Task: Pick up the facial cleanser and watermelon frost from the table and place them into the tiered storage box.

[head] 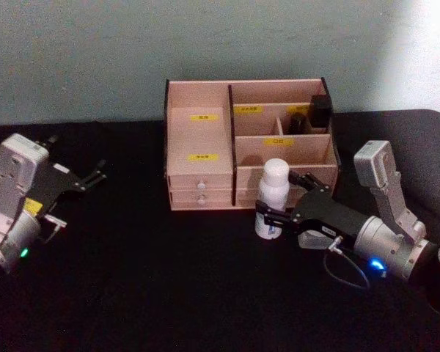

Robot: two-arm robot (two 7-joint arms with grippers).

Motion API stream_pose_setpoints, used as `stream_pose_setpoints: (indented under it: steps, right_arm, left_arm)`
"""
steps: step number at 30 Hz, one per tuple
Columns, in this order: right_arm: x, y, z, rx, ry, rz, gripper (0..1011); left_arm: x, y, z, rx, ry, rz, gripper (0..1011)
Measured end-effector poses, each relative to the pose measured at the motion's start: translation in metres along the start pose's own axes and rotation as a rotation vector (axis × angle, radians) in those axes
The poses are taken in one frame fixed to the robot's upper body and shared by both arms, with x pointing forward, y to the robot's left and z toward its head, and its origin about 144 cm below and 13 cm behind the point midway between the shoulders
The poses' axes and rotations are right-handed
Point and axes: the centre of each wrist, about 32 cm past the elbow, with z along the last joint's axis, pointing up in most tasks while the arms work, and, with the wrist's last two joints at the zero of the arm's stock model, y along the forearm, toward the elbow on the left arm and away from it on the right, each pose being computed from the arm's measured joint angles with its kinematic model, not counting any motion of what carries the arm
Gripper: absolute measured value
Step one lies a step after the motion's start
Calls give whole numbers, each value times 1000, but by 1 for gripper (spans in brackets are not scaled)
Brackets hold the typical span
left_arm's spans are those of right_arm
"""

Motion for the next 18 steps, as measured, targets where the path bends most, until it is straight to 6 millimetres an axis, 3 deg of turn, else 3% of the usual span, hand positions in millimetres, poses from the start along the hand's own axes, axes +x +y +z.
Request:
stream_pose_setpoints:
  steps: [18]
  right_arm:
    - [0, 0, 0, 1, 0, 1, 981]
  left_arm:
    - [0, 0, 0, 0, 0, 0, 1001]
